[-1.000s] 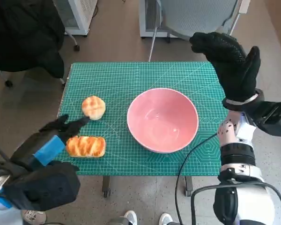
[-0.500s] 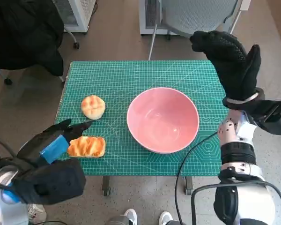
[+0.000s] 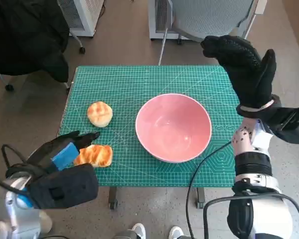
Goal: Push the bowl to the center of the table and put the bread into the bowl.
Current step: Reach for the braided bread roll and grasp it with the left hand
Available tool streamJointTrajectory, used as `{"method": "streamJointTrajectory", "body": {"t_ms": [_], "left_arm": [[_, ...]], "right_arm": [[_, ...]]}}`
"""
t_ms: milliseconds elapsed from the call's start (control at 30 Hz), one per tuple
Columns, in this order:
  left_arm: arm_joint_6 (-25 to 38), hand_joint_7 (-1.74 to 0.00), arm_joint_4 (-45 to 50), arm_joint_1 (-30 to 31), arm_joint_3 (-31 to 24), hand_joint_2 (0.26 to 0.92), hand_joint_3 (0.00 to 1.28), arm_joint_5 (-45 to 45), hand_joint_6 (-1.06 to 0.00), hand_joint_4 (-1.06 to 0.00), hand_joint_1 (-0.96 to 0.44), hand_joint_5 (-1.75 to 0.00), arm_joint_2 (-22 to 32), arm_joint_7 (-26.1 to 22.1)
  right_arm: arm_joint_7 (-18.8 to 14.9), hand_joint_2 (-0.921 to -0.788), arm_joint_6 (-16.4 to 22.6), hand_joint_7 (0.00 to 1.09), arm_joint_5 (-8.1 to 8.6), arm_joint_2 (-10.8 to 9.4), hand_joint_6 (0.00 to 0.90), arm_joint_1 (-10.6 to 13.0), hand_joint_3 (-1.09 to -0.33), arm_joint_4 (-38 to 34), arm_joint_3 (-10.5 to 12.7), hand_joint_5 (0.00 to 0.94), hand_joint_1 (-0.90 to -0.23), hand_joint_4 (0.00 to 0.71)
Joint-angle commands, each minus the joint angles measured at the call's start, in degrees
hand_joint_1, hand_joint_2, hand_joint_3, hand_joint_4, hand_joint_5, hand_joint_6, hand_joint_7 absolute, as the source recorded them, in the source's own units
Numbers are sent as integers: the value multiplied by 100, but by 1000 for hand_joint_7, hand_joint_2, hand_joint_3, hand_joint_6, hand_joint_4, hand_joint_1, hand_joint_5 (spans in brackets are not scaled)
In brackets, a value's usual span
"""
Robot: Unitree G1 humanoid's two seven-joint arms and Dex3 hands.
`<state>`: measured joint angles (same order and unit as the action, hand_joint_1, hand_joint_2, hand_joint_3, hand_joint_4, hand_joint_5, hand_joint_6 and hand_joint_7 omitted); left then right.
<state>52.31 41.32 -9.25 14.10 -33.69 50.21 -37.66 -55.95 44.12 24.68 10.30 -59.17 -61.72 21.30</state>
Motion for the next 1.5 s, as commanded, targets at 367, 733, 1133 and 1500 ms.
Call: {"method": "streamJointTrajectory", "body": {"t_ms": [367, 733, 1133, 1500], "left_arm": [[-339, -9, -721, -259, 355, 745, 18, -381, -410, -260, 24, -5, -281, 88], [-451, -8, -1223, -606, 535, 762, 20, -628, -421, -282, -1, -8, -479, 25], [-585, -11, -1780, -838, 710, 766, 14, -912, -439, -310, -20, -10, -820, 124], [-757, -13, -2124, -866, 740, 768, 10, -1117, -462, -314, -17, -4, -1028, 167]], "right_arm": [[-96, -921, -142, 4, 68, 6, 257, 134, -772, -12, 18, 2, -667, 178], [-138, -921, -187, 3, 84, -11, 256, 129, -756, -3, 21, 1, -667, 179], [-239, -921, -216, 4, 115, 1, 258, 129, -748, 41, 33, 1, -666, 181], [-353, -921, -216, 3, 192, 23, 258, 146, -750, 129, 18, 1, -663, 181]]}}
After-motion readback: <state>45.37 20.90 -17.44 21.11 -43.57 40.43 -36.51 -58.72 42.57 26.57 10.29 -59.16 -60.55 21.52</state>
